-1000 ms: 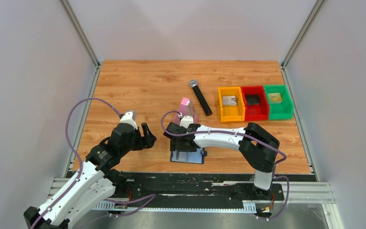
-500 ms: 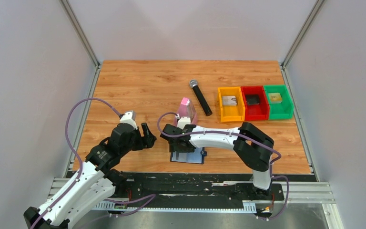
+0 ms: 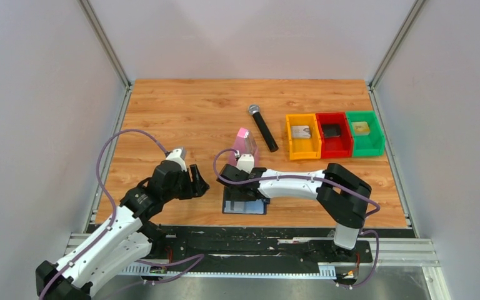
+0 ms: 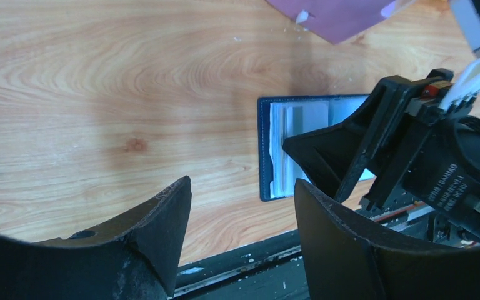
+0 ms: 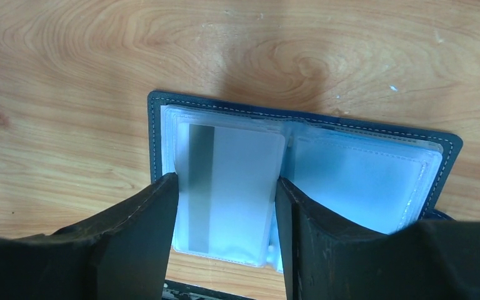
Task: Take the credit cards out of the card holder
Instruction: Remove the credit card from the card holder.
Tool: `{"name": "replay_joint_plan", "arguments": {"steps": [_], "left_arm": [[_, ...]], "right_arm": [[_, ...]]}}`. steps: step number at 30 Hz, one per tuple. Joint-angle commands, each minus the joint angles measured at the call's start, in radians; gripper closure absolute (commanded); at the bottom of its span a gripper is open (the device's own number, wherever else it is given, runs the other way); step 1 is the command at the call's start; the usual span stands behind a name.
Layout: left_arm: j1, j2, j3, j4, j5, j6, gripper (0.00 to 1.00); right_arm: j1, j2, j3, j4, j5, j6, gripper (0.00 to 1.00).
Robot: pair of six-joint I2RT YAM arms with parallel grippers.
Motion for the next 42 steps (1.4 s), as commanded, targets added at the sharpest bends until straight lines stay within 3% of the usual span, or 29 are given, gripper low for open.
{"name": "replay_joint_plan", "arguments": {"steps": [1,14,24,42], "left_arm": [[0.002,0.044,-0.019,0.081,0.083,-0.03,0.34],[0.002,0.214,-0.069,0.256,0.219,-0.085,0.66],[0.004,0.293,-0.098,0.455,0.359,-0.1,0.71],[0.003,0.415,-0.106,0.552,0.406,-0.118,0.77]], "right_arm": [[0.001,-0.069,-0.045,0.131,-0.034,-0.025,0.57],[-0.075,-0.227,-0.285,0.469,-0.238,-0.039,0.57],[-0.121,-0.278,-0.37,0.594,-0.354,-0.031,0.56],[-0.145,-0.321,-0.427,0.66,-0.395,-0.035,0.56]]}}
